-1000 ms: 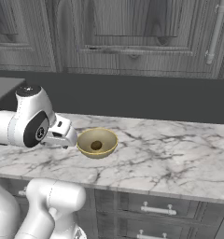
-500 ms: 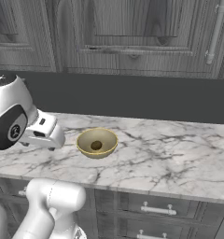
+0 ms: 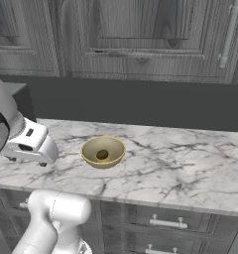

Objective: Take the orange, mushroom, and kiwi from the freezer and place them in the bowl on the counter.

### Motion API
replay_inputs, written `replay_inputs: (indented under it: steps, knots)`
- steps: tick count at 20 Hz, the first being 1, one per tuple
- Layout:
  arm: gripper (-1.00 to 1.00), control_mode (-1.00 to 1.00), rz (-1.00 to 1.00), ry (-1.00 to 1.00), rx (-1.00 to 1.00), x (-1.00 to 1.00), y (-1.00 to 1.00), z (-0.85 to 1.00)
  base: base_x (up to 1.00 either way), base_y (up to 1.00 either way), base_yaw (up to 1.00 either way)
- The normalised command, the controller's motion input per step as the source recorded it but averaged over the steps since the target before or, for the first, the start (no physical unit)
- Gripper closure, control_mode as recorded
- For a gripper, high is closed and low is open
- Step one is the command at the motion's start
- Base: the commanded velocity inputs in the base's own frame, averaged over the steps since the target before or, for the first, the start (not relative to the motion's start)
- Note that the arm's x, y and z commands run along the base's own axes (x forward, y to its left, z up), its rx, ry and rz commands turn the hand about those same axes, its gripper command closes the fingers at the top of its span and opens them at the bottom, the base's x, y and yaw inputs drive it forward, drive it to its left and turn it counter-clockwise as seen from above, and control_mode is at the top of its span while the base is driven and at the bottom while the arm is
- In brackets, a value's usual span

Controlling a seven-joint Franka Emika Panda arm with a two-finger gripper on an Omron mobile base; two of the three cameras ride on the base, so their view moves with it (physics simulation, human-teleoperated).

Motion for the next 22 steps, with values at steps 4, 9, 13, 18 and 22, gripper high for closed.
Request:
replay_inputs:
  steps: [4, 9, 13, 18, 22]
  knots:
    - [-1.0, 1.0, 0.0, 0.0, 0.0, -0.31, 0.0, 0.07, -0.13, 0.0, 0.0]
    - [-1.0, 1.0, 0.0, 0.0, 0.0, 0.0, 0.0, 0.0, -0.91, -0.06, 0.03]
    - [-1.0, 1.0, 0.0, 0.0, 0.0, 0.0, 0.0, 0.0, -0.95, -0.04, 0.52]
    - [-1.0, 1.0, 0.0, 0.0, 0.0, 0.0, 0.0, 0.0, -0.5, 0.1, 0.93]
    - [-1.0, 1.0, 0.0, 0.0, 0.0, 0.0, 0.0, 0.0, -0.25, 0.01, 1.0]
